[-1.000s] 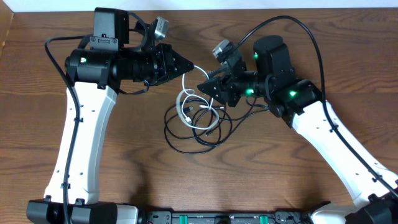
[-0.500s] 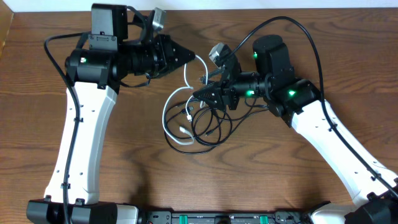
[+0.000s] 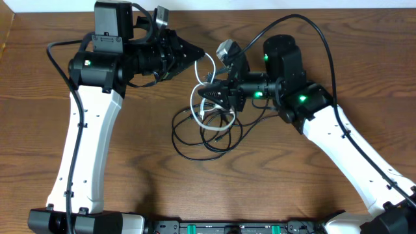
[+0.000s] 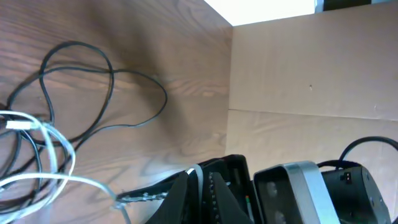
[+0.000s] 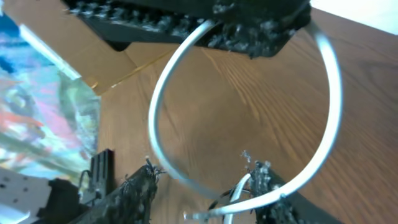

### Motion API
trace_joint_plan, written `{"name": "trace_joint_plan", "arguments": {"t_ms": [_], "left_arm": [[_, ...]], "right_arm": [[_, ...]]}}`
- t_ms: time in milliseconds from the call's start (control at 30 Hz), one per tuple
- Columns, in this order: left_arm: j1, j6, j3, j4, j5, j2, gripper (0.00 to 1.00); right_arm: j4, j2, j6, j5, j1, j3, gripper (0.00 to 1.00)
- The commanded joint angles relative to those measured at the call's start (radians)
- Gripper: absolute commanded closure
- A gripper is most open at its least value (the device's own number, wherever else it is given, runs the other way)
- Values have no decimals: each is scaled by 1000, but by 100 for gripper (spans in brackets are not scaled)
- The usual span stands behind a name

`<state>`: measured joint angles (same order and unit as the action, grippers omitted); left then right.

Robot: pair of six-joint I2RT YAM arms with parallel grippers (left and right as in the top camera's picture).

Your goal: Untangle cables

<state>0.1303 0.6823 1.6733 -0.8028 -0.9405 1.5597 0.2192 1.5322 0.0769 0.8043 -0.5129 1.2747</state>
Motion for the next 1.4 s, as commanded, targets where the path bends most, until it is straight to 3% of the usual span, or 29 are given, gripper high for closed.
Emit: {"name": "trace_joint_plan", "arguments": {"t_ms": [0,233,400,500,567,700,733,867,1133,1367], "left_arm": [[19,16,11,8,-6,0,92],[30,11,11,9,19,0,92],[30,11,11,8,78,0,92],[30,11,11,4,134,0,91],[30,10,11,-4,182,0,83],[30,-39,11,-4,254,0,52],[30,-60,11,-4,274,0,39],[30,-131,11,-27,387,0,21],[30,-155,11,-115,581,0,20],[30,-177,11,-124,602,0,20]], "right_arm": [[-3,6,40,-83,-18,14,58],[-6,6,84,-152,-18,14,76],[-6,6,107,-168,-16,14,99],[-8,6,148,-208,-13,14,99],[-11,6,168,-219,-10,14,99],[-10,6,216,-257,1,14,99],[-9,6,227,-270,5,14,99],[2,6,258,-307,35,14,99],[39,6,239,-307,168,104,99],[135,6,142,-332,291,317,99]]}}
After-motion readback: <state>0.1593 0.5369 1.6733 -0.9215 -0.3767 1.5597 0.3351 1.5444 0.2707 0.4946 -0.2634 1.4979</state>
